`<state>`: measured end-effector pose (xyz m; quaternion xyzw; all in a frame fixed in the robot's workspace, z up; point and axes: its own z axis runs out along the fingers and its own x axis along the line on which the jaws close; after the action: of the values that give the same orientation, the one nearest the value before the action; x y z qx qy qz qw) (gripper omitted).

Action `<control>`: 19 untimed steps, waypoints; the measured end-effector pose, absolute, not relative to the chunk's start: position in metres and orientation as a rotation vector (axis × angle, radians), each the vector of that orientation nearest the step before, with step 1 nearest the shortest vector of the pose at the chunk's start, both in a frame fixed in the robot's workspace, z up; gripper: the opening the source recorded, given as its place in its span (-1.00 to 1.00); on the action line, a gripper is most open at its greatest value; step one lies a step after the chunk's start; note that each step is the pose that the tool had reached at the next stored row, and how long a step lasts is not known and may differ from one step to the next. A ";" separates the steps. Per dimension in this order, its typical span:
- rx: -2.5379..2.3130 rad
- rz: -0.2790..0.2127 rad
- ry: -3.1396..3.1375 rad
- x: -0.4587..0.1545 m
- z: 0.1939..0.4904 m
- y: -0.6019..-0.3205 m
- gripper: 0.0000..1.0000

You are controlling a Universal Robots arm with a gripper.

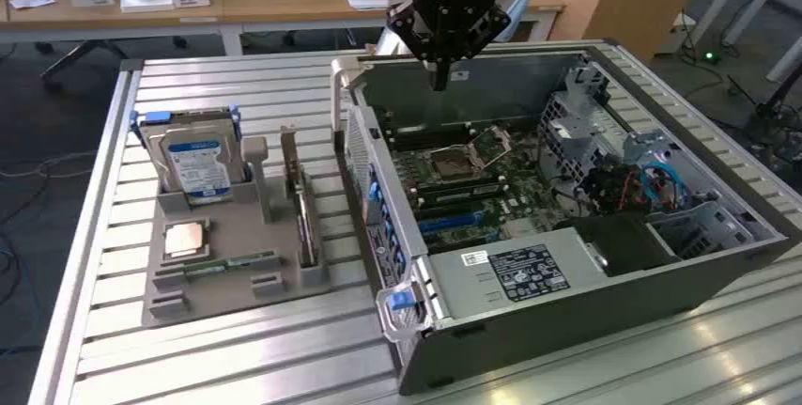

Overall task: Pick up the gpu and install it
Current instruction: 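Reach for the gpu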

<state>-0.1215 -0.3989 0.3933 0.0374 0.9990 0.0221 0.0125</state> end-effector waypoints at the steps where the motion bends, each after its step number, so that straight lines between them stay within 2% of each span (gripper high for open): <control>1: 0.117 0.069 3.114 -0.121 0.393 -0.399 -0.79; 19: 0.117 0.069 3.114 -0.135 0.393 -0.399 -0.79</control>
<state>-0.1353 -0.3988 0.3929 0.0374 0.9990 0.0221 0.0125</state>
